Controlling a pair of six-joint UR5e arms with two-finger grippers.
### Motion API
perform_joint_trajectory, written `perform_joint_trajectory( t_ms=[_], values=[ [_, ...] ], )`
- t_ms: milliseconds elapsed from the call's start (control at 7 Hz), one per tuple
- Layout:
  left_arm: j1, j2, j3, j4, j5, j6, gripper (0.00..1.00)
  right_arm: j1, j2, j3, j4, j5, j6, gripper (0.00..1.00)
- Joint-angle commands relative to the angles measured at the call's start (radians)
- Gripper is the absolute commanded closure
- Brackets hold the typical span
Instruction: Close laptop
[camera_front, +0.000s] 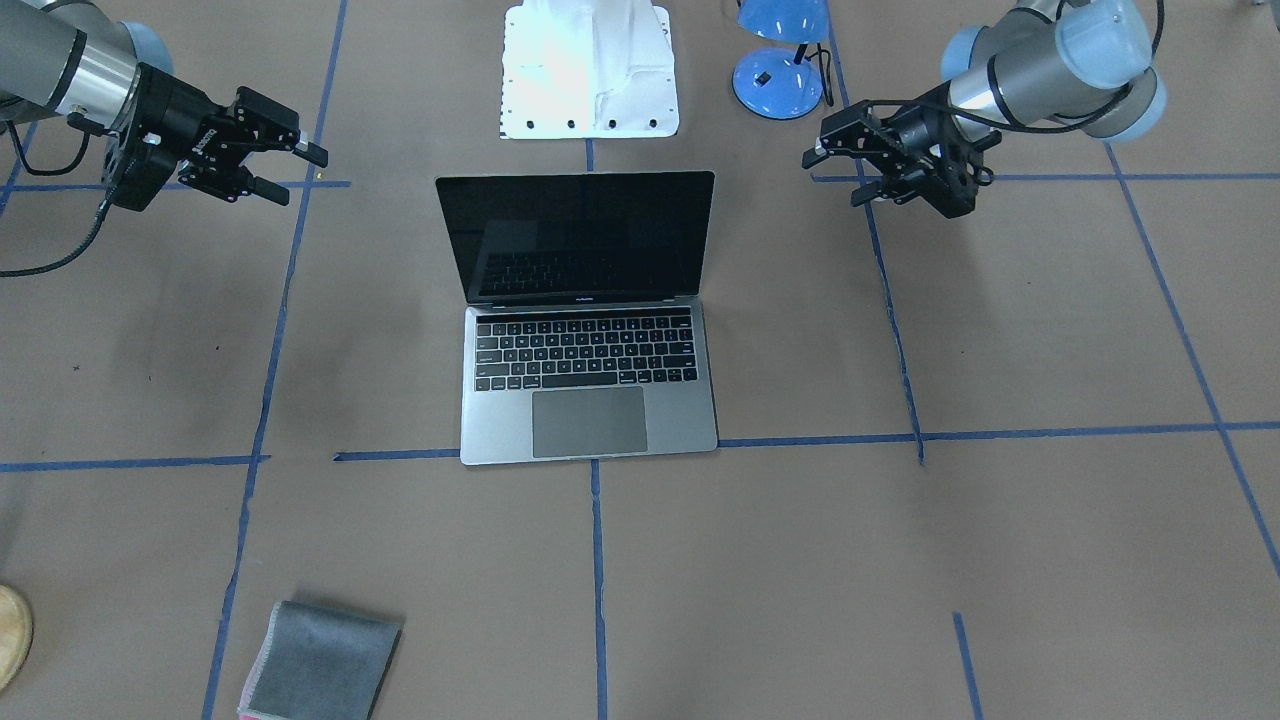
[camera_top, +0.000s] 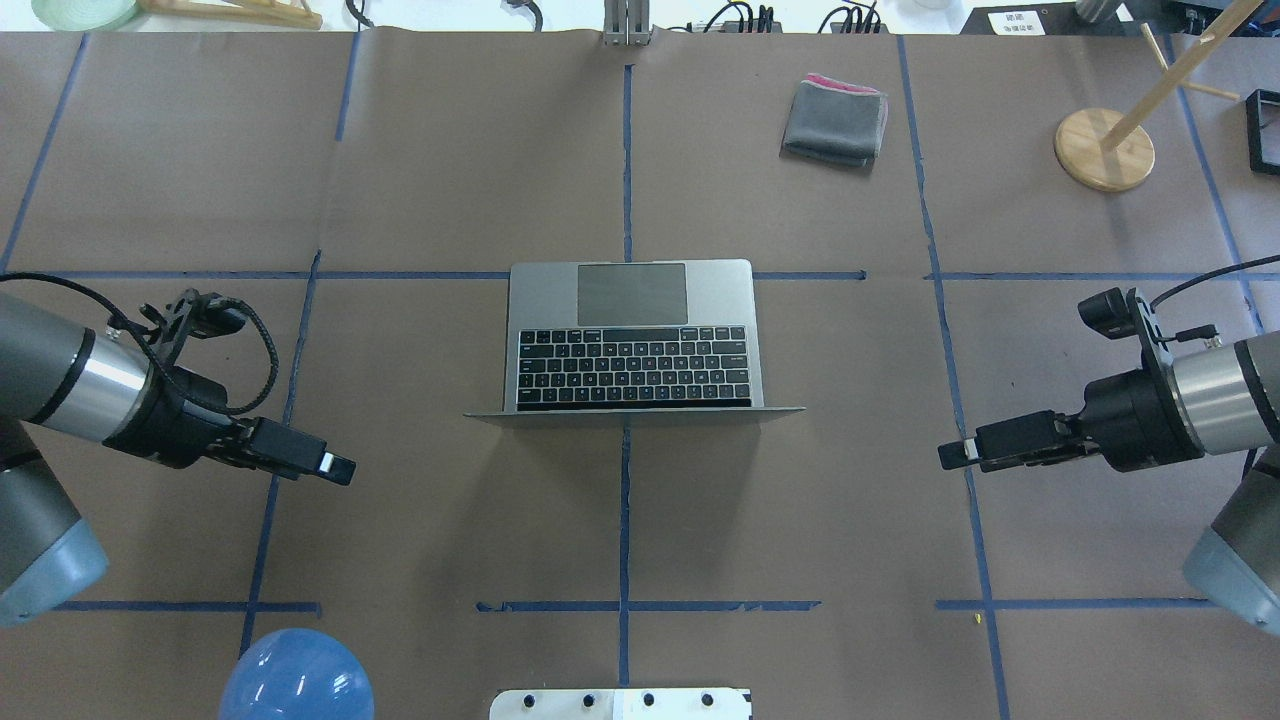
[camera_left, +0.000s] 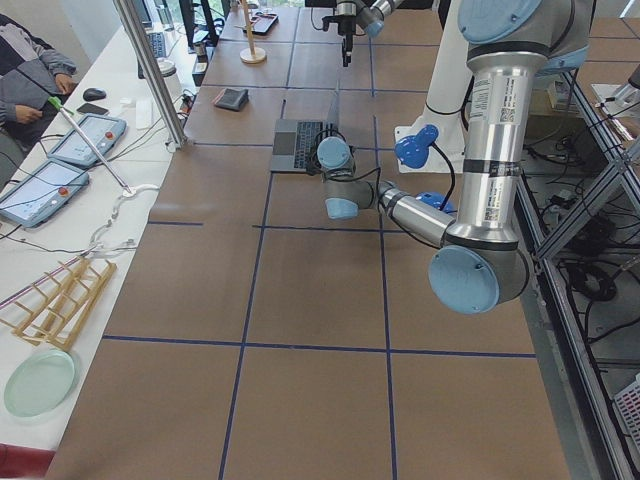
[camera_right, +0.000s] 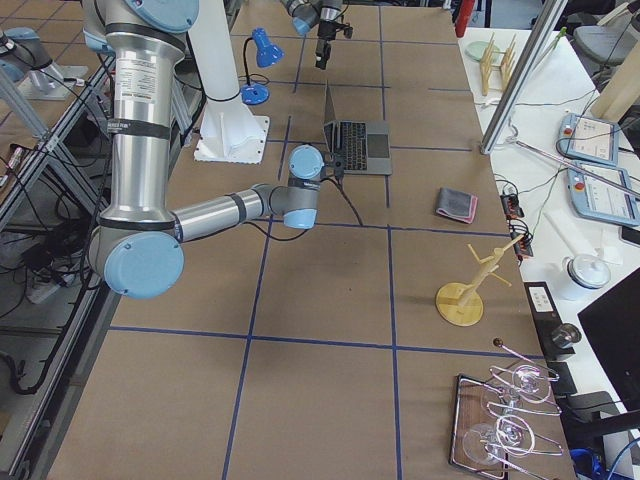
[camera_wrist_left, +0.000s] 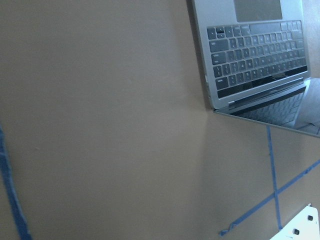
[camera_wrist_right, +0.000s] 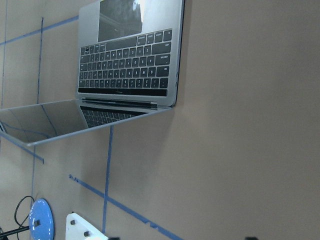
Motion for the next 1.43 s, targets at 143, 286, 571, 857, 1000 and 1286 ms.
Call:
perform_joint_trajectory(
  t_ms=[143, 286, 571, 857, 1000, 1286],
  values=[
    [0.123, -0.082, -0.021, -0.017, 0.089, -0.149, 0.0, -0.183, -0.055, 0.073, 0.013, -0.198, 0.037, 0.19],
    [0.132, -0.089, -0.019, -0.017, 0.091, -0.154, 0.01, -0.251, -0.055, 0.094, 0.013, -0.289, 0.041, 0.21],
    [0.191, -0.104, -0.019, -0.016, 0.165, -0.154, 0.02, -0.36, -0.045, 0.139, 0.013, -0.442, 0.041, 0.34],
    [0.219, -0.116, -0.022, -0.017, 0.235, -0.155, 0.67, -0.379, -0.014, 0.141, 0.013, -0.495, 0.041, 0.69],
    [0.219, -0.118, -0.036, -0.017, 0.247, -0.155, 0.93, -0.379, 0.016, 0.141, 0.012, -0.535, 0.041, 0.85],
    [0.219, -0.125, -0.051, -0.017, 0.386, -0.155, 1.0, -0.38, 0.035, 0.136, -0.001, -0.619, 0.039, 0.98]
  ],
)
